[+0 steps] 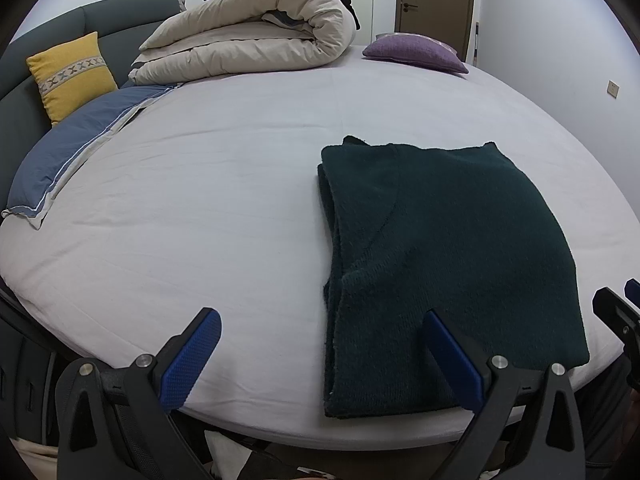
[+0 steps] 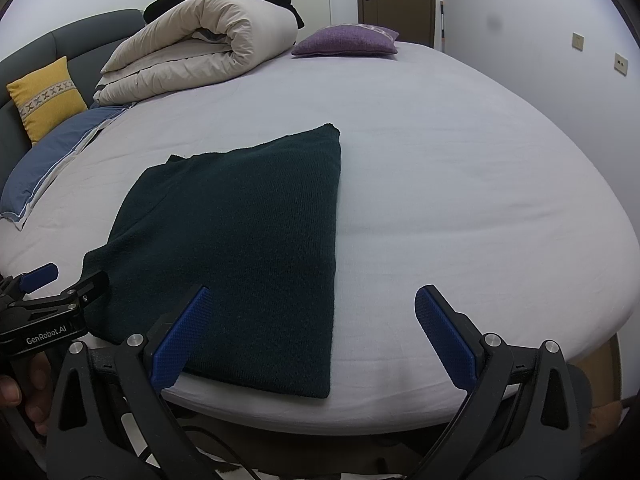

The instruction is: Fold small clothes

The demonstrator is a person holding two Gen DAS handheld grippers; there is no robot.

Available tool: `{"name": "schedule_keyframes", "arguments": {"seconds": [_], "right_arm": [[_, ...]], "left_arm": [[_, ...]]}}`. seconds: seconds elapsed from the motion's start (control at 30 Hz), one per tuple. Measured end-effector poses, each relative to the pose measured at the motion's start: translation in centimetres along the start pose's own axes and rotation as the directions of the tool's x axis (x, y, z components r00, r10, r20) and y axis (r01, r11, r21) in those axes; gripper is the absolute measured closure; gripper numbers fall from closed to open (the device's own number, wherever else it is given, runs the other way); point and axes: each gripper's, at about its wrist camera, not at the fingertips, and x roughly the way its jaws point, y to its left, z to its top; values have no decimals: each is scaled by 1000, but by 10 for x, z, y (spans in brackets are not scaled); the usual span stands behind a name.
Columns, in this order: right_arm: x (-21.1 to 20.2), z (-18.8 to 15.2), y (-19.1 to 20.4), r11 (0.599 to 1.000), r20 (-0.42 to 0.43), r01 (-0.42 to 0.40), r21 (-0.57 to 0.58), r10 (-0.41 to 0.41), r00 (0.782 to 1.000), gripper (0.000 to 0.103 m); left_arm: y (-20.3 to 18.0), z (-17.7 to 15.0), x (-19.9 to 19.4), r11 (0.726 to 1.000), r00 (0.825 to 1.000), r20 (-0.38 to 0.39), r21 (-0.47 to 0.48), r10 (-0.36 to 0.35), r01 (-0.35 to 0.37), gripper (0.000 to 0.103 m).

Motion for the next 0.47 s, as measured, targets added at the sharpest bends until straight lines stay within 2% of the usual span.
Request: {"name": "schedule_keyframes", "arguments": {"seconds": [0.47], "right_arm": [[-2, -1, -1, 1000, -9, -8, 19, 8, 1000, 0]], "left_arm": [[-3, 0, 1, 1000, 1000, 5, 3, -5, 5, 0]]}}
